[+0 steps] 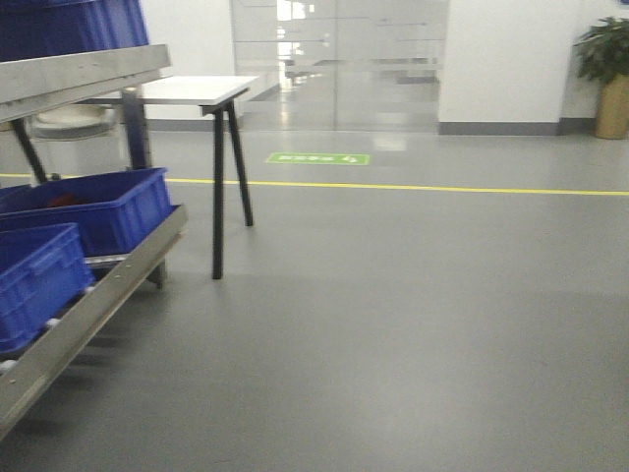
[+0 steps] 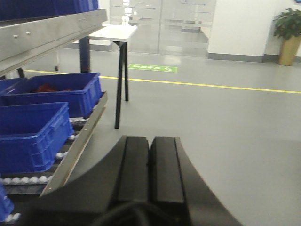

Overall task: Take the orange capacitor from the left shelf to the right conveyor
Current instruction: 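Drive the base across the floor holding the cylinder in the right gripper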

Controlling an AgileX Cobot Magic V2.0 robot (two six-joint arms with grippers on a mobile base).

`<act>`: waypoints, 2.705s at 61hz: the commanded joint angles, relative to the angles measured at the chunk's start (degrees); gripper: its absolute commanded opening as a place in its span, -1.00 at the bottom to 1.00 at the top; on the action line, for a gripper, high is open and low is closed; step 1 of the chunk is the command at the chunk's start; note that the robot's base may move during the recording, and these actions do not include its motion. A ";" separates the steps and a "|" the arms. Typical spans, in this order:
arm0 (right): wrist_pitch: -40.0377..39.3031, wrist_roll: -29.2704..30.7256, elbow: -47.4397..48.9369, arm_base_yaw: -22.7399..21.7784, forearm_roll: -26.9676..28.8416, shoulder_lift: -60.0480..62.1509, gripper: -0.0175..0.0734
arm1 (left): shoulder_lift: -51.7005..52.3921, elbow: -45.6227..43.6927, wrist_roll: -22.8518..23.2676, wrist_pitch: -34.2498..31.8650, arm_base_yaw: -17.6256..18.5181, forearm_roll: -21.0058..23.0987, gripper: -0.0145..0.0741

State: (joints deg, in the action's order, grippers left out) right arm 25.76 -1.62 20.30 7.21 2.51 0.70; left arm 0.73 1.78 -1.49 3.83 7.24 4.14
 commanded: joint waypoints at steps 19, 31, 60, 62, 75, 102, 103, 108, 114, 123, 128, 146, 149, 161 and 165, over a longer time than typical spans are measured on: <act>-5.86 0.18 1.64 -0.36 -0.02 -0.47 -0.42 | 0.67 -0.22 0.09 -5.19 0.00 0.10 -0.96; -5.86 0.18 1.64 -0.36 -0.02 -0.47 -0.42 | 0.67 -0.22 0.09 -5.19 0.00 0.10 -0.96; -5.86 0.18 1.64 -0.36 -0.02 -0.47 -0.42 | 0.67 -0.22 0.09 -5.19 0.00 0.10 -0.96; -5.86 0.18 1.64 -0.36 -0.02 -0.47 -0.42 | 0.67 -0.22 0.09 -5.19 0.00 0.10 -0.96; -5.86 0.18 1.64 -0.36 -0.02 -0.47 -0.42 | 0.67 -0.22 0.09 -5.19 0.00 0.10 -0.96; -5.86 0.18 1.64 -0.36 -0.02 -0.47 -0.42 | 0.67 -0.22 0.09 -5.19 0.00 0.10 -0.96; -5.86 0.18 1.64 -0.36 -0.02 -0.47 -0.42 | 0.67 -0.22 0.09 -5.19 0.00 0.10 -0.96; -5.86 0.18 1.64 -0.36 -0.02 -0.47 -0.42 | 0.67 -0.22 0.09 -5.19 0.00 0.10 -0.96; -5.86 0.18 1.64 -0.36 -0.02 -0.47 -0.42 | 0.67 -0.22 0.09 -5.19 0.00 0.10 -0.96; -5.86 0.18 1.64 -0.36 -0.02 -0.47 -0.42 | 0.67 -0.22 0.09 -5.19 0.00 0.10 -0.96; -5.86 0.18 1.64 -0.36 -0.02 -0.47 -0.42 | 0.67 -0.22 0.09 -5.19 0.00 0.10 -0.96; -5.86 0.18 1.64 -0.36 -0.02 -0.47 -0.42 | 0.67 -0.22 0.09 -5.19 0.00 0.10 -0.96; -5.86 0.18 1.64 -0.36 -0.02 -0.47 -0.42 | 0.67 -0.22 0.09 -5.19 0.00 0.10 -0.96; -5.86 0.18 1.64 -0.36 -0.02 -0.47 -0.42 | 0.67 -0.22 0.09 -5.19 0.00 0.10 -0.96; -5.86 0.18 1.64 -0.36 -0.02 -0.47 -0.42 | 0.67 -0.22 0.09 -5.19 0.00 0.10 -0.96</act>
State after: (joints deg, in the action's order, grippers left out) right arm 25.52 -1.62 20.30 7.21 2.51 0.79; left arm 0.73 1.78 -1.49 3.83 7.24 4.14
